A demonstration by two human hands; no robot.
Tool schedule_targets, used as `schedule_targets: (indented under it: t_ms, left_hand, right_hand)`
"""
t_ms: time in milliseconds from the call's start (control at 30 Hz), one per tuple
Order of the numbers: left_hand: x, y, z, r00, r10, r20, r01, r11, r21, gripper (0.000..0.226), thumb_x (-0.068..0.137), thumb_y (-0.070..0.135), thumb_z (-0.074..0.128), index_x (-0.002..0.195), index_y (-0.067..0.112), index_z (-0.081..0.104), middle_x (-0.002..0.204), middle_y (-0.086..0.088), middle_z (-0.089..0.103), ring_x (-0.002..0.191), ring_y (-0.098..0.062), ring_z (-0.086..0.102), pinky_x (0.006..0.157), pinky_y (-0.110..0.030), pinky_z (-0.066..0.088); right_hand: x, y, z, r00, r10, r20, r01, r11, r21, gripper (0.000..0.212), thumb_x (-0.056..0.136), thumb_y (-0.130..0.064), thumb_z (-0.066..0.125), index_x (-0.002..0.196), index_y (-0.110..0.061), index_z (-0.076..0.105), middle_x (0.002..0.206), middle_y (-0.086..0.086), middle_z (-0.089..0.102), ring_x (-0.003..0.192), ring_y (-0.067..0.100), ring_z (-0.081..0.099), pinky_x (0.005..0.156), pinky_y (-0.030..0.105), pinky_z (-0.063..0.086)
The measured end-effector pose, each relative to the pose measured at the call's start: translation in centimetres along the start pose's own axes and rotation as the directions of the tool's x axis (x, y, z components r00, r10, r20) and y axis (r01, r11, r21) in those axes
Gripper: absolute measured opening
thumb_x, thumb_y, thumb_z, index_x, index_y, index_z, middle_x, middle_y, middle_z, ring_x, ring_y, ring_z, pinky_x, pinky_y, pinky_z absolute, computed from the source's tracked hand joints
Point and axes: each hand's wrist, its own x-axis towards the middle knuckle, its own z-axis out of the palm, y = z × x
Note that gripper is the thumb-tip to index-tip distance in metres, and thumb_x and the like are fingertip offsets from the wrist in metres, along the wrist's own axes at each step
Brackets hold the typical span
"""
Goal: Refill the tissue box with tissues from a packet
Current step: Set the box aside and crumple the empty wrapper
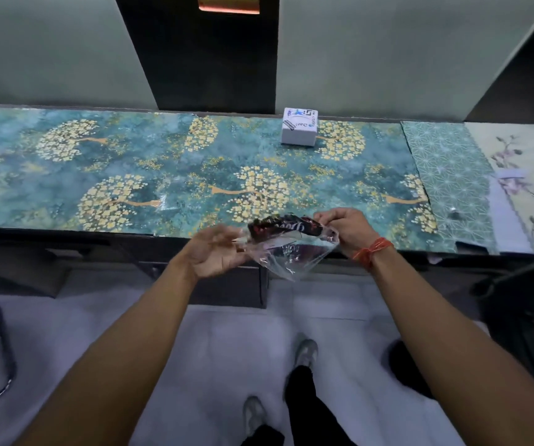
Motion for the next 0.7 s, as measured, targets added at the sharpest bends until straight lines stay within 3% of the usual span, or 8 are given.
schedule_targets:
  t_ms: [100, 233, 300, 333, 433, 500, 567, 700]
  left_hand:
    - [-0.4, -1.5, 1.8, 0.965, -0.209, 0.159, 0.184, 0.970, 0.157, 0.068, 0.079, 0.047, 0.063, 0.127, -0.001, 0.060, 0.130, -0.023, 0.061, 0.114, -0.041, 0.062, 0.100, -0.050, 0.050]
    - [0.6, -5.8, 7.7, 0.870, -0.384, 0.310, 0.203, 0.851, 0.485, 0.030, 0.078, 0.020, 0.070, 0.105, 0.012, 0.077, 0.102, -0.009, 0.076, 0.090, -0.023, 0.075, 0.082, -0.039, 0.060]
    - [2.3, -8.3, 9.4, 0.898, -0.332, 0.289, 0.137, 0.835, 0.533, 0.035, 0.075, 0.009, 0.073, 0.110, 0.011, 0.072, 0.104, -0.008, 0.075, 0.090, -0.020, 0.073, 0.083, -0.038, 0.060]
    - [3.3, -9.5, 9.8, 0.925, -0.293, 0.243, 0.135, 0.849, 0.511, 0.038, 0.074, 0.009, 0.073, 0.112, 0.010, 0.069, 0.107, -0.010, 0.073, 0.092, -0.021, 0.071, 0.083, -0.040, 0.058]
    - [5.0, -13.5, 12.0, 0.978, -0.184, 0.095, 0.122, 0.883, 0.454, 0.032, 0.076, 0.006, 0.075, 0.107, 0.010, 0.069, 0.101, -0.011, 0.072, 0.084, -0.023, 0.068, 0.067, -0.034, 0.056]
    - [5.3, -16.3, 14.2, 0.993, -0.118, 0.019, 0.095, 0.879, 0.467, 0.022, 0.082, -0.006, 0.067, 0.100, 0.007, 0.069, 0.085, -0.007, 0.075, 0.072, -0.018, 0.070, 0.060, -0.029, 0.056]
    - [5.6, -18.9, 16.1, 0.997, -0.078, -0.025, 0.081, 0.888, 0.453, 0.028, 0.082, -0.017, 0.060, 0.098, 0.004, 0.069, 0.080, -0.008, 0.075, 0.073, -0.022, 0.071, 0.066, -0.034, 0.059]
    - [5.5, -23.1, 19.5, 0.981, -0.194, 0.012, 0.164, 0.856, 0.490, 0.043, 0.082, -0.019, 0.052, 0.111, 0.009, 0.067, 0.095, -0.011, 0.071, 0.082, -0.024, 0.068, 0.078, -0.043, 0.060]
  right_hand:
    - [-3.7, -0.5, -1.7, 0.994, -0.002, 0.110, 0.003, 1.000, -0.008, 0.066, 0.070, 0.036, 0.030, 0.039, -0.010, 0.065, 0.059, 0.000, 0.070, 0.063, 0.009, 0.068, 0.059, 0.018, 0.056]
    - [-7.6, -0.9, -3.7, 0.990, 0.051, 0.131, -0.042, 0.997, -0.068, 0.048, 0.078, 0.028, 0.043, 0.066, -0.006, 0.074, 0.080, 0.013, 0.073, 0.073, 0.016, 0.070, 0.061, 0.019, 0.058]
    - [-9.2, -0.2, -5.4, 0.996, 0.092, -0.011, -0.093, 0.994, -0.062, 0.023, 0.089, 0.004, 0.054, 0.109, -0.001, 0.066, 0.113, 0.021, 0.066, 0.089, 0.022, 0.064, 0.070, 0.020, 0.057]
    - [-10.2, 0.6, -6.5, 0.985, 0.137, -0.106, -0.134, 0.991, 0.029, 0.031, 0.093, -0.014, 0.057, 0.122, -0.002, 0.058, 0.122, 0.020, 0.062, 0.092, 0.022, 0.062, 0.072, 0.025, 0.057]
    - [-14.3, 3.4, -8.7, 0.919, 0.361, -0.157, -0.300, 0.901, 0.314, 0.059, 0.085, -0.060, 0.054, 0.114, -0.008, 0.055, 0.101, 0.011, 0.064, 0.086, 0.026, 0.065, 0.070, 0.039, 0.055]
    - [-17.0, 4.9, -9.5, 0.923, 0.369, -0.111, -0.326, 0.901, 0.286, 0.039, 0.085, -0.053, 0.059, 0.094, -0.014, 0.059, 0.083, 0.004, 0.063, 0.066, 0.016, 0.066, 0.060, 0.034, 0.054]
    - [-18.9, 6.2, -10.7, 0.937, 0.295, -0.186, -0.254, 0.943, 0.213, 0.018, 0.084, -0.023, 0.070, 0.097, -0.013, 0.062, 0.086, 0.004, 0.064, 0.055, 0.008, 0.066, 0.053, 0.029, 0.056]
    - [-22.4, 8.3, -15.1, 0.880, 0.156, -0.448, -0.146, 0.988, 0.057, 0.032, 0.076, 0.014, 0.068, 0.090, -0.014, 0.063, 0.099, 0.016, 0.065, 0.056, 0.007, 0.068, 0.048, 0.026, 0.056]
